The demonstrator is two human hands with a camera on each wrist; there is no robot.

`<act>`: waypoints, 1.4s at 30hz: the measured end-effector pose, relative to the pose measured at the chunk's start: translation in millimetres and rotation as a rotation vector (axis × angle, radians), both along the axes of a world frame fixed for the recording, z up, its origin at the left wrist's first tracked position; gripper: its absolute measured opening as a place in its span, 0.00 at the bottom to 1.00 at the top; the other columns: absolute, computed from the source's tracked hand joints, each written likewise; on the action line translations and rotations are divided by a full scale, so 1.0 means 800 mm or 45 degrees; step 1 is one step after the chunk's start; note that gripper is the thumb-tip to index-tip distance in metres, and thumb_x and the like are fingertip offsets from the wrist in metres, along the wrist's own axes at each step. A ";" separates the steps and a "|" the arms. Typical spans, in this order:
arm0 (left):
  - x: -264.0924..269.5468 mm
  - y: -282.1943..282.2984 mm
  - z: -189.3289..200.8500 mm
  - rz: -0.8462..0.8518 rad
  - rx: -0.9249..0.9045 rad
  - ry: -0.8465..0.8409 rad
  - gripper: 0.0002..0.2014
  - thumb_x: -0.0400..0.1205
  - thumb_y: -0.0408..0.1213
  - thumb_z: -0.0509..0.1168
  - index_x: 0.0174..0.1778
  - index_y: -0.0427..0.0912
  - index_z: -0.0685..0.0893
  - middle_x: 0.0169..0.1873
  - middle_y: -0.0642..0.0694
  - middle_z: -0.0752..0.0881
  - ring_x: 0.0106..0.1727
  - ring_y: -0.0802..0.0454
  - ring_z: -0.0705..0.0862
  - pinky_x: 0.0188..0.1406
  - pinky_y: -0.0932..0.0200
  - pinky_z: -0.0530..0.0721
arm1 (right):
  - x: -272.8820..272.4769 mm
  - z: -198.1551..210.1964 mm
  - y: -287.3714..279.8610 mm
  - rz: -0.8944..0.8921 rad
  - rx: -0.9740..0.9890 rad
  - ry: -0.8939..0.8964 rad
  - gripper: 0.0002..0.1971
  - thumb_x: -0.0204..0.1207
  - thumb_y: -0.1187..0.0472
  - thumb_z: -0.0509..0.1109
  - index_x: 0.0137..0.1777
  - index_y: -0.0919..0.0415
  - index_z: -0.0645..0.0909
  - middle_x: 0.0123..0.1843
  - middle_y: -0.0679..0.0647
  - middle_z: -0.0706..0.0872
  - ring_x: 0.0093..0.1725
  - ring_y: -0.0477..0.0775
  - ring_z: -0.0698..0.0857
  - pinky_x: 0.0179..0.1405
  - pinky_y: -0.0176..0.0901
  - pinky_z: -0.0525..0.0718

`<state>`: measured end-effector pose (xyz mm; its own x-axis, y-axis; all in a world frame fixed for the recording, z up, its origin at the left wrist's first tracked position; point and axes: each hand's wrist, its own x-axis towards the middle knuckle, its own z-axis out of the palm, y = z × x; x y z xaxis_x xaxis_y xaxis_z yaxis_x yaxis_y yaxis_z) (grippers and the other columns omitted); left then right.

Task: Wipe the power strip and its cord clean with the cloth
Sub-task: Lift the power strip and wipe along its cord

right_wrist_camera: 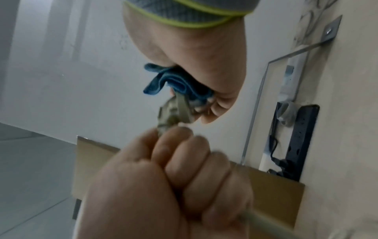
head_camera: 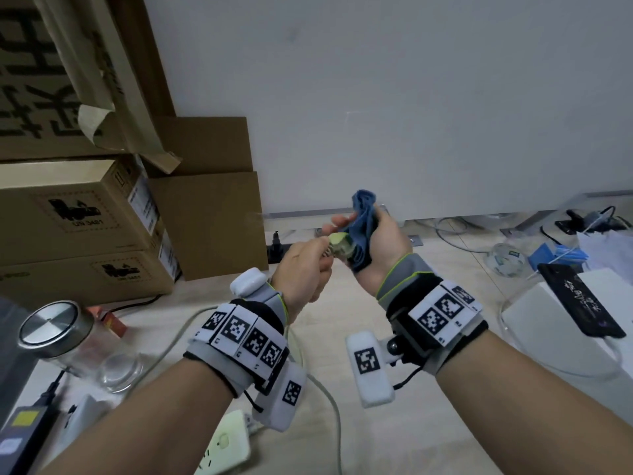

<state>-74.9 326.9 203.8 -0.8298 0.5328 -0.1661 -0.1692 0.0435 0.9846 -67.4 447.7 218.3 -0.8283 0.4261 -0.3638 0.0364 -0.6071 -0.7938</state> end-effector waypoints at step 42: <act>0.018 -0.002 -0.035 -0.008 -0.750 1.422 0.12 0.83 0.47 0.60 0.38 0.44 0.79 0.25 0.52 0.73 0.27 0.44 0.73 0.27 0.57 0.63 | 0.038 -0.033 0.007 0.191 1.144 -0.022 0.22 0.86 0.48 0.54 0.36 0.60 0.79 0.30 0.50 0.80 0.29 0.47 0.77 0.30 0.37 0.76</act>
<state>-60.3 325.4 175.9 -0.6684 0.6213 0.4090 0.7422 0.5212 0.4213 -37.2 453.7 191.6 -0.8952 0.4437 0.0404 0.0814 0.2521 -0.9643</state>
